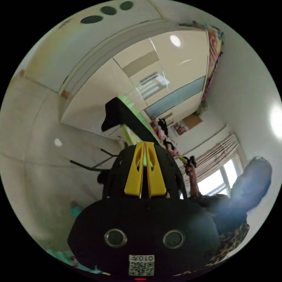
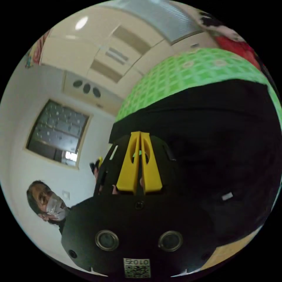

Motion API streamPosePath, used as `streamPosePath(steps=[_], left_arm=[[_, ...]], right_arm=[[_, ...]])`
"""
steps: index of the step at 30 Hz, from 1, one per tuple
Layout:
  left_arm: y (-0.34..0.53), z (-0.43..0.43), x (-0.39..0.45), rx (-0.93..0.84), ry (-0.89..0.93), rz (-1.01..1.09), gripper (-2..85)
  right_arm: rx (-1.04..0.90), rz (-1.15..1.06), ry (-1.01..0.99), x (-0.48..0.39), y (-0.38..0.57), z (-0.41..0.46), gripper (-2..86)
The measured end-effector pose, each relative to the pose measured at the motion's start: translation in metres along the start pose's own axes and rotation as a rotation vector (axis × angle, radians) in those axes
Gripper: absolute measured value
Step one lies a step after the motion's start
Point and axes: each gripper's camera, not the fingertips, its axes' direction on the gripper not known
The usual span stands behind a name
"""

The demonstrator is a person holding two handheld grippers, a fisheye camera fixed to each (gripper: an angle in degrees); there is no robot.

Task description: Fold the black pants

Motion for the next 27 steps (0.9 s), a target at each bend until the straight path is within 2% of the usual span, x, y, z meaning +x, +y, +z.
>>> streamPosePath(steps=[2, 8, 11, 13, 16, 19, 22, 24, 26, 27], left_arm=[[0.054, -0.017, -0.030, 0.041, 0.059, -0.113, 0.9], [0.218, -0.002, -0.088, 0.186, 0.396, -0.389, 3.3], [0.250, 0.012, -0.084, 0.259, 0.506, -0.413, 3.9], [0.249, 0.024, -0.074, 0.243, 0.541, -0.396, 4.0], [0.232, 0.037, -0.048, 0.197, 0.518, -0.346, 4.1], [0.213, 0.029, -0.001, 0.223, 0.402, -0.217, 3.7], [0.194, 0.040, 0.062, 0.136, 0.326, -0.032, 3.1], [0.181, 0.068, 0.107, 0.017, 0.203, 0.076, 2.2], [0.170, 0.087, 0.132, -0.014, 0.115, 0.129, 1.5], [0.161, 0.102, 0.146, -0.038, 0.095, 0.142, 1.0]], right_arm=[[0.186, 0.162, -0.050, 0.049, 0.065, -0.074, 2.5], [0.303, 0.369, -0.148, 0.113, 0.195, -0.140, 4.7], [0.409, 0.416, -0.178, 0.128, 0.240, -0.165, 7.2], [0.457, 0.422, -0.172, 0.131, 0.257, -0.179, 8.5], [0.460, 0.411, -0.120, 0.124, 0.265, -0.192, 10.2], [0.450, 0.367, -0.063, 0.109, 0.261, -0.199, 10.3], [0.423, 0.343, 0.021, 0.094, 0.249, -0.200, 9.1], [0.489, 0.309, 0.122, 0.074, 0.248, -0.205, 7.7], [0.647, 0.226, 0.322, 0.034, 0.251, -0.214, 5.5], [0.662, 0.201, 0.351, 0.024, 0.248, -0.215, 5.0]])
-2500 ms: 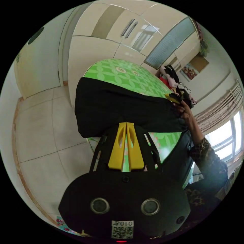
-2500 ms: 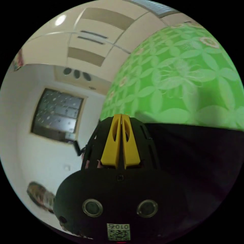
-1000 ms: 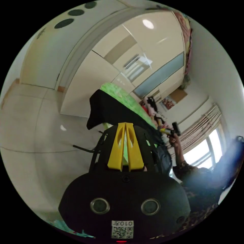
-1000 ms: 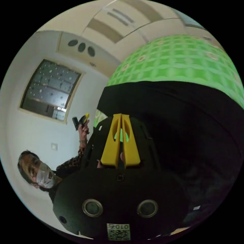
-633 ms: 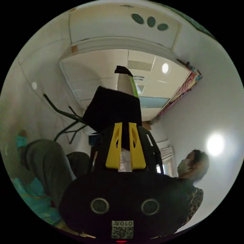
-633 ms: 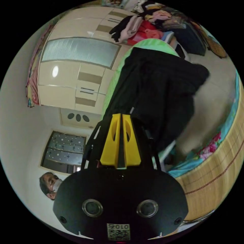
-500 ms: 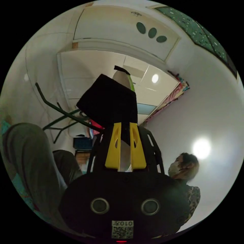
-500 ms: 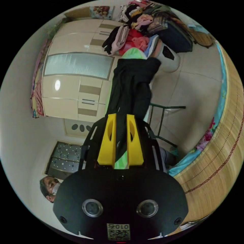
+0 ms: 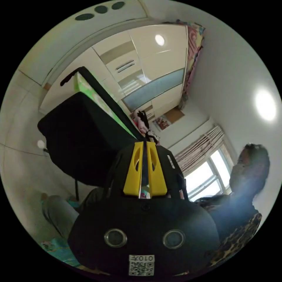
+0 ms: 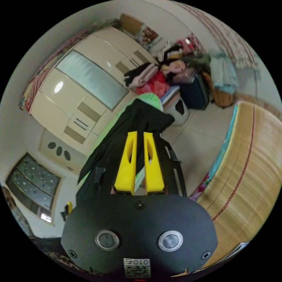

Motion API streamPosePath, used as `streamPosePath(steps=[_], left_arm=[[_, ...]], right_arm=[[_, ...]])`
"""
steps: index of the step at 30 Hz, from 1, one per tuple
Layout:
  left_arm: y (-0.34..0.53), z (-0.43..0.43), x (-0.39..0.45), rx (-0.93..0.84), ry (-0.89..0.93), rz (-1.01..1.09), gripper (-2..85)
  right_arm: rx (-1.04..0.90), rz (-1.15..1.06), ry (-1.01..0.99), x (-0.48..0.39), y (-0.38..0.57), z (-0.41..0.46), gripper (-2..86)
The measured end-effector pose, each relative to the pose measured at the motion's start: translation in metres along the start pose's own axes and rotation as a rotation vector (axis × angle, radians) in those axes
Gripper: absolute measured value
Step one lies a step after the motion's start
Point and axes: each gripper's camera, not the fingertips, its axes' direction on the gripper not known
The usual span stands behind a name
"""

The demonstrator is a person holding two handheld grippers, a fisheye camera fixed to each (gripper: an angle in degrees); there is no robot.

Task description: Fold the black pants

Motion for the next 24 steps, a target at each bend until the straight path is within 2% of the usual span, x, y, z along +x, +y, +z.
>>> streamPosePath(steps=[3, 5, 6, 9, 11, 16, 21, 24], left_arm=[[-0.027, 0.056, 0.034, -0.121, 0.009, 0.103, 0.3], [-0.035, 0.095, 0.050, -0.220, -0.121, 0.129, 0.1], [-0.034, 0.119, 0.054, -0.262, -0.208, 0.138, 0.0], [-0.022, 0.160, 0.042, -0.359, -0.275, 0.069, -0.1], [-0.014, 0.161, 0.041, -0.312, -0.262, 0.047, -0.1], [0.001, 0.179, 0.064, -0.366, -0.425, 0.079, -0.2], [0.001, 0.203, 0.066, -0.432, -0.390, 0.027, -0.2], [-0.027, 0.226, 0.090, -0.406, -0.309, 0.114, -0.2]], right_arm=[[-0.175, -0.169, -0.047, -0.045, -0.021, 0.026, 3.2], [-0.416, -0.256, -0.042, -0.077, -0.035, 0.069, 2.7], [-0.459, -0.268, -0.036, -0.085, -0.037, 0.080, 2.6], [-0.580, -0.400, -0.008, -0.118, -0.034, 0.118, 2.3], [-0.643, -0.465, 0.075, -0.127, -0.027, 0.142, 2.1], [-0.648, -0.367, -0.116, -0.105, -0.046, 0.141, 2.0], [-0.713, -0.339, -0.207, -0.099, -0.063, 0.135, 2.6], [-0.566, -0.399, -0.271, -0.113, -0.100, 0.115, 3.7]])
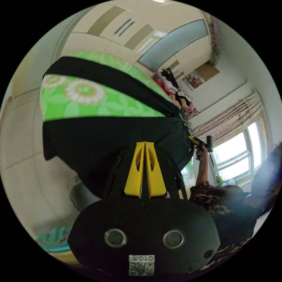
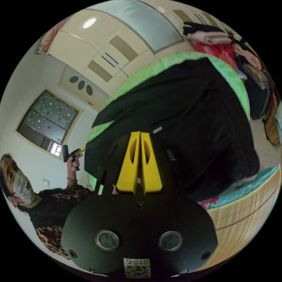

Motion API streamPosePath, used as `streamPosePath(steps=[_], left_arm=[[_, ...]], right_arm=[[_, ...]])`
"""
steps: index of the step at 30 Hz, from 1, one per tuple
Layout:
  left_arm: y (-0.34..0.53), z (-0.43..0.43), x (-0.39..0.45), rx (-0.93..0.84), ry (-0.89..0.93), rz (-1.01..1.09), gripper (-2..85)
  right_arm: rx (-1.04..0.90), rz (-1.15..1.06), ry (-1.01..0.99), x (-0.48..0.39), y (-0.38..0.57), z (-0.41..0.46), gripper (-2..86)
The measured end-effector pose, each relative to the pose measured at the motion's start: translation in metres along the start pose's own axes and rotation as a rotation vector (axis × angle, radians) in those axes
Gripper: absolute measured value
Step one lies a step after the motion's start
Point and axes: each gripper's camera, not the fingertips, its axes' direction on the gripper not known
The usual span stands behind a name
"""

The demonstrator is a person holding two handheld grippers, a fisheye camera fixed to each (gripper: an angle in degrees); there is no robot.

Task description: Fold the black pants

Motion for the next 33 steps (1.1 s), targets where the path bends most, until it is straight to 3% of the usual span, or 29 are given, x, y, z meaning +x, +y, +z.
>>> streamPosePath(steps=[2, 7, 15, 19, 26, 31, 33], left_arm=[[-0.032, 0.015, 0.025, 0.008, -0.004, 0.069, -0.1], [-0.112, 0.128, 0.097, -0.154, 0.124, 0.232, -0.1], [-0.199, 0.301, 0.182, -0.312, 0.212, 0.337, -0.1], [-0.209, 0.347, 0.187, -0.341, 0.187, 0.357, -0.1], [-0.206, 0.414, 0.156, -0.433, 0.295, 0.259, -0.1], [-0.215, 0.423, 0.138, -0.417, 0.384, 0.208, -0.1], [-0.219, 0.427, 0.137, -0.414, 0.383, 0.212, -0.1]], right_arm=[[0.058, 0.010, -0.001, 0.005, -0.037, -0.019, 5.9], [-0.038, 0.255, 0.093, 0.066, -0.113, -0.016, 8.3], [0.019, 0.466, -0.110, 0.163, -0.154, -0.024, 8.7], [0.120, 0.461, -0.173, 0.187, -0.167, -0.035, 8.6], [-0.032, 0.409, -0.152, 0.202, -0.208, -0.024, 4.8], [0.094, 0.351, -0.253, 0.204, -0.219, -0.056, 3.1], [0.034, 0.359, -0.158, 0.203, -0.223, -0.060, 3.4]])
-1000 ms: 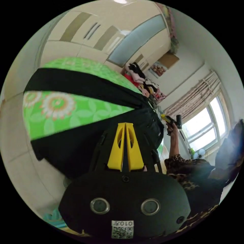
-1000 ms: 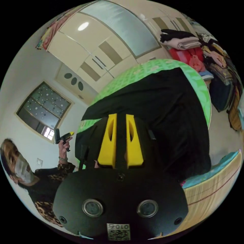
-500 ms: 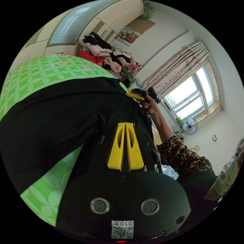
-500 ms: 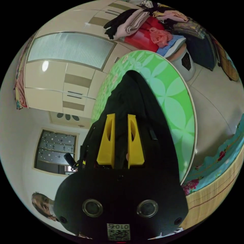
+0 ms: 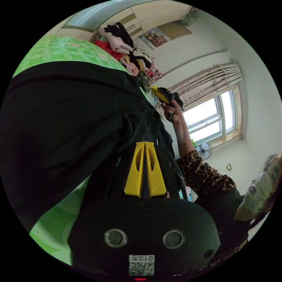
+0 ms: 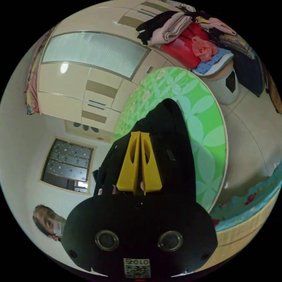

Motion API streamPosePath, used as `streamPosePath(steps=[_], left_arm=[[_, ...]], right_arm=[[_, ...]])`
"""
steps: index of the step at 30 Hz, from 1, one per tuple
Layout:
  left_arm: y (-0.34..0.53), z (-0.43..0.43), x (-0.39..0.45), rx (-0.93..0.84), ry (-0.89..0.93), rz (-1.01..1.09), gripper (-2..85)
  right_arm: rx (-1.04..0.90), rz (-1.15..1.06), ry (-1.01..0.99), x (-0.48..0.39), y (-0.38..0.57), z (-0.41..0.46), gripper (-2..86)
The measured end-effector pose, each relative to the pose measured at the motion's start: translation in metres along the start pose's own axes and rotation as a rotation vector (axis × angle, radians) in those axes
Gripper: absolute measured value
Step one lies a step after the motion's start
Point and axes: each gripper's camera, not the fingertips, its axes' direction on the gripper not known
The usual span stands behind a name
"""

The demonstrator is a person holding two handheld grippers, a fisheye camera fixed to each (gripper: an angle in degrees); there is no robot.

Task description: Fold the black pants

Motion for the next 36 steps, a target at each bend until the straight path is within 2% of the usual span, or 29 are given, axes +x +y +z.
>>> streamPosePath(steps=[2, 4, 7, 15, 23, 25, 29, 36], left_arm=[[-0.003, 0.003, -0.002, -0.009, 0.006, 0.004, -0.1], [-0.006, 0.004, -0.004, -0.013, 0.007, 0.010, -0.1], [-0.010, 0.007, -0.008, -0.017, 0.016, 0.010, -0.1], [-0.014, 0.006, -0.019, -0.002, 0.027, 0.003, -0.1], [-0.016, 0.008, -0.025, -0.002, 0.035, 0.002, -0.2], [-0.016, 0.007, -0.027, -0.001, 0.039, 0.003, -0.2], [-0.016, 0.007, -0.029, 0.002, 0.038, 0.000, -0.1], [-0.015, 0.006, -0.032, 0.009, 0.035, -0.001, -0.2]], right_arm=[[-0.068, 0.032, 0.203, -0.001, -0.001, 0.004, 5.5], [-0.073, 0.026, 0.264, -0.001, 0.000, 0.005, 6.9], [-0.136, -0.002, 0.155, 0.001, -0.005, 0.014, 7.7], [-0.147, 0.052, 0.119, 0.005, -0.011, 0.019, 8.0], [-0.115, 0.138, -0.132, 0.032, -0.025, 0.024, 7.4], [-0.101, 0.128, -0.152, 0.030, -0.022, 0.018, 7.5], [-0.195, 0.154, -0.131, 0.025, -0.010, 0.023, 7.6], [-0.133, 0.212, -0.129, 0.027, -0.014, 0.040, 5.3]])
